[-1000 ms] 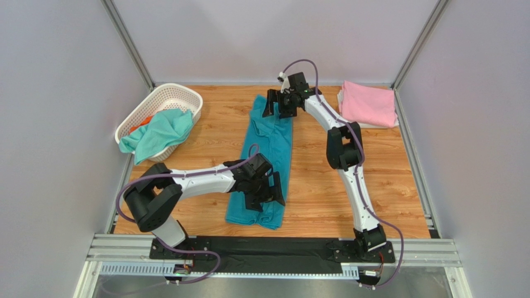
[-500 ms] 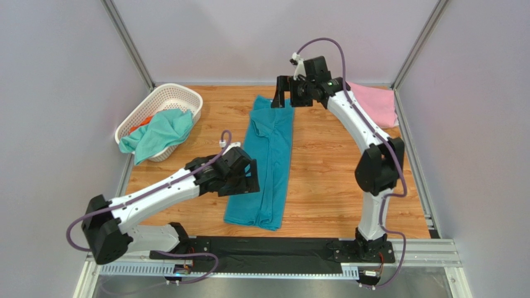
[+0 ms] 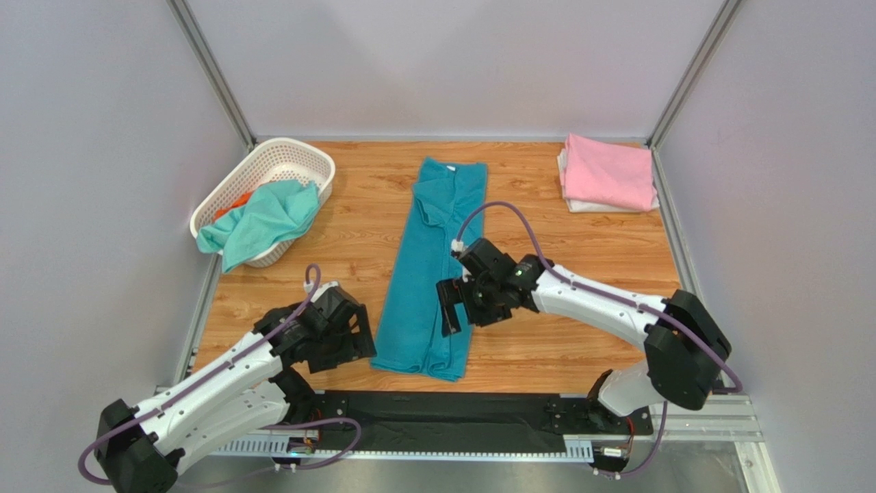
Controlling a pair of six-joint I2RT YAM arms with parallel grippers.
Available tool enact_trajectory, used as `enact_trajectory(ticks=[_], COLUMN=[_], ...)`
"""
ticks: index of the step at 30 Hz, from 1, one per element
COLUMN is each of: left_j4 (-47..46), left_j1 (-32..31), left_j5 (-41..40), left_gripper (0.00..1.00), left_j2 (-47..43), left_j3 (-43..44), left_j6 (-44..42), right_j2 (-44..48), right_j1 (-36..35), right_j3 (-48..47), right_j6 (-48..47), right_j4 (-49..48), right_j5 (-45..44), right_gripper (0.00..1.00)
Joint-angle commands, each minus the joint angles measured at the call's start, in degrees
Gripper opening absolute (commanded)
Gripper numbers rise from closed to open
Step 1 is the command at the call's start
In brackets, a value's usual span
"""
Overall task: Fold and stack the t-shirts
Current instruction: Fold the tshirt
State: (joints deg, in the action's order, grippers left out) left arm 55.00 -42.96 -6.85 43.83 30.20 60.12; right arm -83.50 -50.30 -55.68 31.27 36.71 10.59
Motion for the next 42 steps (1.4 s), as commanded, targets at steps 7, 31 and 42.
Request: enact_trajectory(ticks=[7, 31, 42], left_j4=[0.8, 14.6, 14.6], left_j1=[0.4, 0.4, 0.4], left_j5=[1.4, -5.9, -7.2], left_gripper=[1.00, 1.00, 1.00], left_j2=[-2.9, -5.9, -4.2], left_j3=[-0.9, 5.5, 6.1], left_j6=[4.0, 9.5, 11.1], right_j2=[-5.9, -12.7, -15.2], right_j1=[-10.4, -15.2, -15.4], right_j3=[-1.4, -4.4, -10.1], right_j6=[8.5, 10.6, 7.1], right_j4=[-12.8, -20.8, -20.7], right_j5=[0.7, 4.1, 6.1], right_gripper=[1.00, 1.00, 1.00])
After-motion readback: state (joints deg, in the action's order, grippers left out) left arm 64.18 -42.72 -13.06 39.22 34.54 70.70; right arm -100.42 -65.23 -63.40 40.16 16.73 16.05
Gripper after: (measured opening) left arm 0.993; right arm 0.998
